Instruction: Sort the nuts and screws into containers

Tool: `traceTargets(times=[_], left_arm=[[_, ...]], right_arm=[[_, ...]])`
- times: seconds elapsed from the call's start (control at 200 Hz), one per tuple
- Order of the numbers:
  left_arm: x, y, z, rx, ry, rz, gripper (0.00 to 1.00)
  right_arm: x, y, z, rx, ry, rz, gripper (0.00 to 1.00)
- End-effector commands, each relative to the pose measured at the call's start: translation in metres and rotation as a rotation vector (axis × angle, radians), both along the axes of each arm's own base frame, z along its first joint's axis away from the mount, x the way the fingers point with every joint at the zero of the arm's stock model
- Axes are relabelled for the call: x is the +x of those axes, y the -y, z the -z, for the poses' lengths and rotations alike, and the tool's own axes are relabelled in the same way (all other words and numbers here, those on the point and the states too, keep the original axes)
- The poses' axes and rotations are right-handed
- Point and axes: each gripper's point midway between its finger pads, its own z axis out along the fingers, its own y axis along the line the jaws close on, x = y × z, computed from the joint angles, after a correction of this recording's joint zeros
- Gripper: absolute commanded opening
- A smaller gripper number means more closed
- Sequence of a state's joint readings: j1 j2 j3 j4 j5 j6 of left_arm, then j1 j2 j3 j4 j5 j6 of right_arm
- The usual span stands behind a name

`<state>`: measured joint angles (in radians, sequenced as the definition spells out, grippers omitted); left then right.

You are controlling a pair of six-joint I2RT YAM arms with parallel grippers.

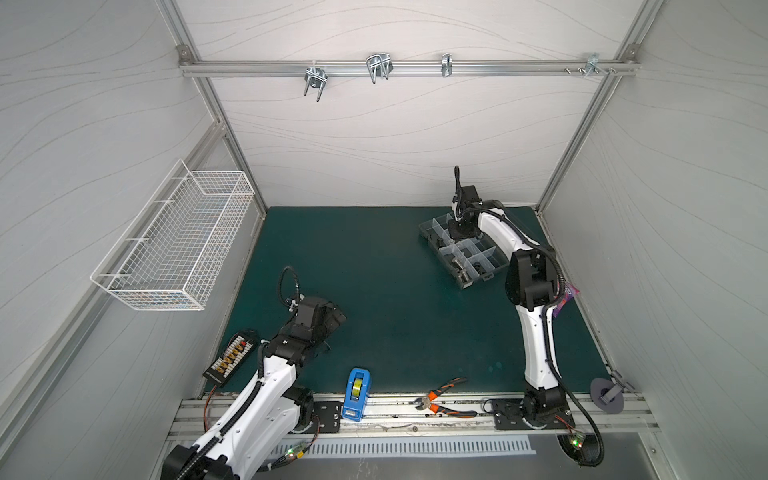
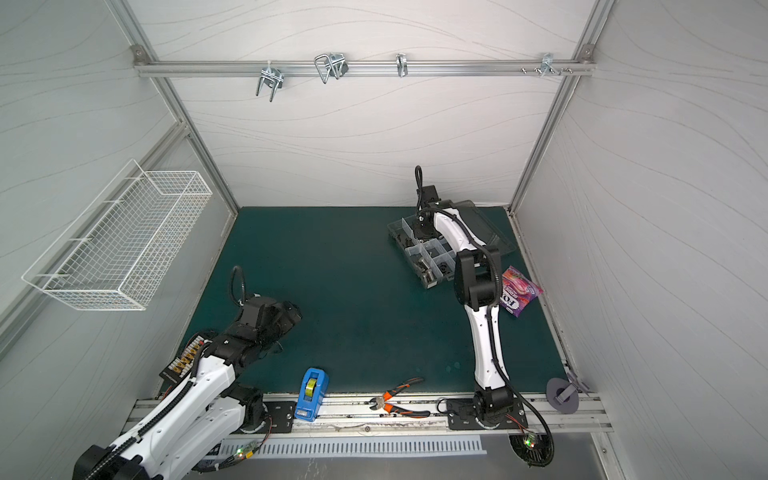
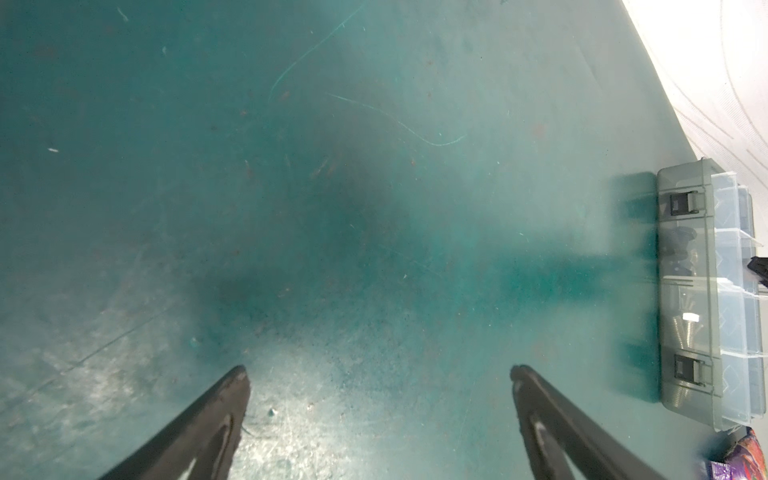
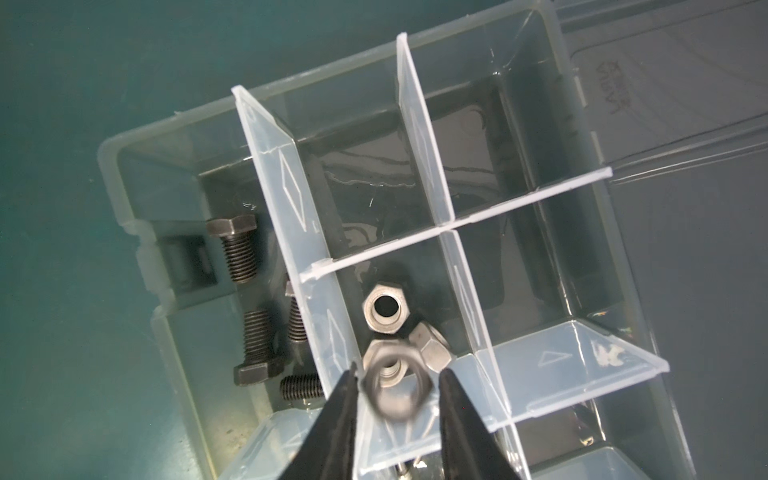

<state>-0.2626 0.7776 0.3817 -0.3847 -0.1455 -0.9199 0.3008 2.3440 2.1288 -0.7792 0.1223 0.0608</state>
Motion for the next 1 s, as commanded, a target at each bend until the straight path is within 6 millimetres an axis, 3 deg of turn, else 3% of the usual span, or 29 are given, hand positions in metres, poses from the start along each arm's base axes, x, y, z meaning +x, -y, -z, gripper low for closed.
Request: traceTargets(times=[0.0, 0.325, 0.49, 0.62, 0.715, 0.995], left_arm=[[0.012, -0.001, -0.023, 0.001, 0.058, -0.013, 0.99], [0.012, -0.002, -0.027, 0.008, 0.075, -0.013, 0.99], [0.020, -0.010, -0.043, 0.071, 0.132, -0.017, 0.99], [0.033, -0.020, -0.065, 0.164, 0.243, -0.012, 0.99], [0.041, -0.026, -0.079, 0.229, 0.305, -0.020, 0.99], [0.066, -0.042, -0.105, 0.428, 0.414, -0.041, 0.99]], right_arm=[[-0.003, 0.003, 0.000, -0.009, -0.012, -0.009, 0.40], [-0.008, 0.003, -0.025, 0.002, 0.026, -0.014, 0.56], [-0.022, 0.007, -0.051, 0.024, 0.081, -0.003, 0.67], [-0.039, 0.015, -0.075, 0.044, 0.150, 0.024, 0.80], [-0.052, 0.025, -0.086, 0.040, 0.189, 0.053, 0.99], [-0.094, 0.068, -0.102, 0.018, 0.306, 0.197, 0.99]])
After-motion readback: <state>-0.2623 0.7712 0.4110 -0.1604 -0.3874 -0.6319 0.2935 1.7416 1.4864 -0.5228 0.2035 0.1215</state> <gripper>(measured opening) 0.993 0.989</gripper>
